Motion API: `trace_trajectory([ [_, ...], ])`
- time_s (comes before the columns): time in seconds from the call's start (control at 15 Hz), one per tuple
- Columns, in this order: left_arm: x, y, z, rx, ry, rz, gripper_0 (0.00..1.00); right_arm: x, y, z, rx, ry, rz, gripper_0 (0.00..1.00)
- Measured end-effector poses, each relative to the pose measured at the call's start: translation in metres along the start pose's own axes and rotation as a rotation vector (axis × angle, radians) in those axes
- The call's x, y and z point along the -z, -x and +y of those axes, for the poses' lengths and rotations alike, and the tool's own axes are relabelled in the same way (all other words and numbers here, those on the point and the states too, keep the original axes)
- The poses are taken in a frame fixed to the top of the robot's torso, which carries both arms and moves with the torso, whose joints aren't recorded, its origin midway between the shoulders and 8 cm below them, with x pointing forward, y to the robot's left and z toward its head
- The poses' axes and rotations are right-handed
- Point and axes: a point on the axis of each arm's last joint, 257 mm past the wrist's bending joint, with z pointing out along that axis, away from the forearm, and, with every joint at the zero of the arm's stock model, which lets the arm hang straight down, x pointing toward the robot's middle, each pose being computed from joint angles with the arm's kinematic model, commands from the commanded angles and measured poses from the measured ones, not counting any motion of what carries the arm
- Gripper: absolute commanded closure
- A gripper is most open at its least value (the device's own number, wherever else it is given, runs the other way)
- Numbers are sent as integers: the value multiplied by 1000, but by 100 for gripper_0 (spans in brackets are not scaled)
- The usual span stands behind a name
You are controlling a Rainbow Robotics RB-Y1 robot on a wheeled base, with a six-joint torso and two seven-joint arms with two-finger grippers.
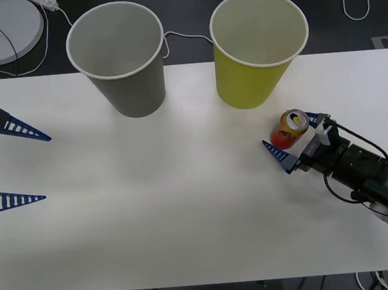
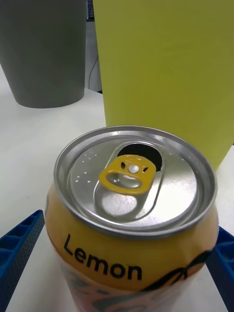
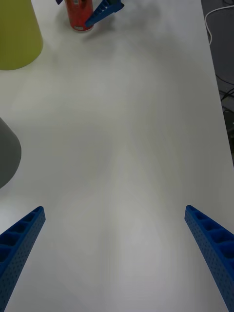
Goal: Put the can into the green bin and the plastic bottle into the gray bin
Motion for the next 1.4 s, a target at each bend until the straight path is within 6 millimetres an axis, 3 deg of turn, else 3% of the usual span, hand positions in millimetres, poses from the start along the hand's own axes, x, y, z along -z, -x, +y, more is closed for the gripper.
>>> trace_trajectory([
  [0.07, 0, 0, 0, 0, 0, 0, 0, -1, 0, 0, 2, 0, -1, 4],
  [0.2, 0, 0, 0, 0, 0, 0, 0, -1, 0, 0, 5, 0, 0, 88],
  [0.27, 0, 0, 0, 0, 0, 0, 0, -1, 0, 0, 5, 0, 0, 100],
  [0.93, 0, 0, 0, 0, 0, 0, 0, 3, 8, -2, 14, 26, -9, 100],
  [1.4, 0, 0, 0, 0, 0, 0, 0, 35, 27, -5, 17, 171, 42, 100],
])
